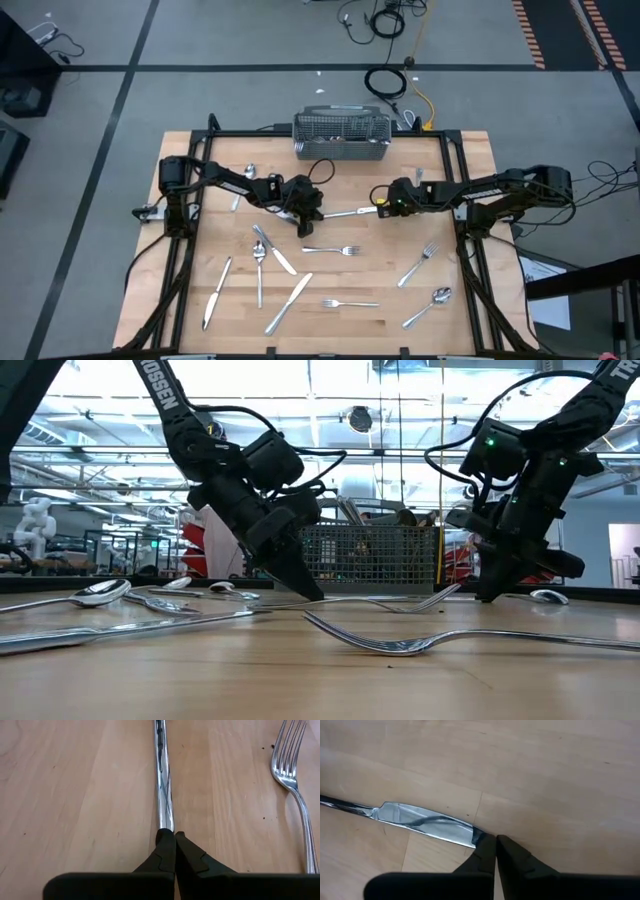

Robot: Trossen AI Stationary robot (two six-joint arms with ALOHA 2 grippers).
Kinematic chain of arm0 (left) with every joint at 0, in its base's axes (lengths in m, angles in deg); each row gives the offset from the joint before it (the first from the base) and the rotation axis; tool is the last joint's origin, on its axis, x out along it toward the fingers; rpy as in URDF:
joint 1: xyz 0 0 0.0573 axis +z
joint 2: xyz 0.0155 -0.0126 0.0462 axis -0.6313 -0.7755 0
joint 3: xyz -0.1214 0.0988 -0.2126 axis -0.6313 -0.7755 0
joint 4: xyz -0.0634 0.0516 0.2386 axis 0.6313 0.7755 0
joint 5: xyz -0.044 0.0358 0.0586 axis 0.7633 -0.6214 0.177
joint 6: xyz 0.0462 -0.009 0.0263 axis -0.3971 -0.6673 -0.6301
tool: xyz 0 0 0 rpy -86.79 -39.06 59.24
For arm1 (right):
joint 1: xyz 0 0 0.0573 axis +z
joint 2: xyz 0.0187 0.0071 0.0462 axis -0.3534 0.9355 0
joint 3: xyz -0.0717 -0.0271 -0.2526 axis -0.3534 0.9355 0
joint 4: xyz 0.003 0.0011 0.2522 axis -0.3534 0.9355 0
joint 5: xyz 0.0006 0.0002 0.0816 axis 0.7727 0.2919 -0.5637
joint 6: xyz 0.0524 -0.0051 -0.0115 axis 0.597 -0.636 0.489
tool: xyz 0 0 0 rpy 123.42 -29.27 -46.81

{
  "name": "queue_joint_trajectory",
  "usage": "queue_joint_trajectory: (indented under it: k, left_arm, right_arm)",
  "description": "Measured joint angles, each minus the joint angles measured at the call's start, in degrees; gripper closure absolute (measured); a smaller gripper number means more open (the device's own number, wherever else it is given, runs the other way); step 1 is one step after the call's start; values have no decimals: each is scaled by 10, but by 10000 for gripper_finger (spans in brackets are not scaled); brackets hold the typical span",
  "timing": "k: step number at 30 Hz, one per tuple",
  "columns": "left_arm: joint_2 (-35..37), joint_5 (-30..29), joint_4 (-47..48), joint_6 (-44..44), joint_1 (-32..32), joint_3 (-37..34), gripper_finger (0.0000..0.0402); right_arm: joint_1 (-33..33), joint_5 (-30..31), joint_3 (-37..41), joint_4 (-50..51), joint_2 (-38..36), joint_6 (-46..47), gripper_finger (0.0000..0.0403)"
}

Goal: Sort silverware
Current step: Put the silver table knife into the silverware organizer

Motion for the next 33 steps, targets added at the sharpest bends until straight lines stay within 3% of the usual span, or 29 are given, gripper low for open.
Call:
queue_joint_trajectory:
  k: [7, 21, 33]
  left_arm:
    - [34, -17, 4, 51, 4, 6, 371]
    - [59, 11, -11, 74, 33, 26, 365]
    - [60, 233, -15, 76, 89, 26, 365]
  right_arm:
    - [0, -4, 0, -10, -9, -17, 402]
    - [2, -11, -3, -80, -13, -33, 402]
    - [2, -10, -9, -112, -14, -51, 402]
